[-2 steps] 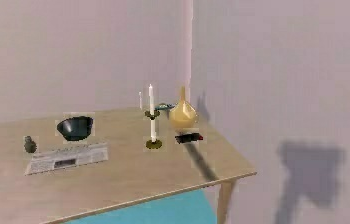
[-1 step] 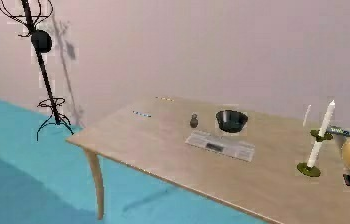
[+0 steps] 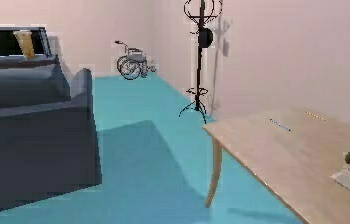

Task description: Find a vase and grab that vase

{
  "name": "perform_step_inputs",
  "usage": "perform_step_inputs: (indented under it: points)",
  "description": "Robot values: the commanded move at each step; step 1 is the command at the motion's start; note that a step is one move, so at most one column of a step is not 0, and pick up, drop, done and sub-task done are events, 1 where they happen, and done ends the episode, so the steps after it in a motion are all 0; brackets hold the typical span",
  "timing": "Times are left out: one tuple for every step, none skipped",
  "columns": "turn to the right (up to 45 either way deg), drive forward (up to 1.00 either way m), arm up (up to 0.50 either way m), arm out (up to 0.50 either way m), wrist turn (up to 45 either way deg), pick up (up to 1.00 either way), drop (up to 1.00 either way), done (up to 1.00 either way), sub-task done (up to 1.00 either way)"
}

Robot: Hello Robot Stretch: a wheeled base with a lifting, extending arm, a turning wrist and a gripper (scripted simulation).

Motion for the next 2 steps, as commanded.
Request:
perform_step_inputs:
  points:
    - [45.0,0.00,0.00,0.00,0.0,0.00,0.00,0.00,0.00]
    - [33.0,0.00,0.00,0.00,0.0,0.00,0.00,0.00,0.00]
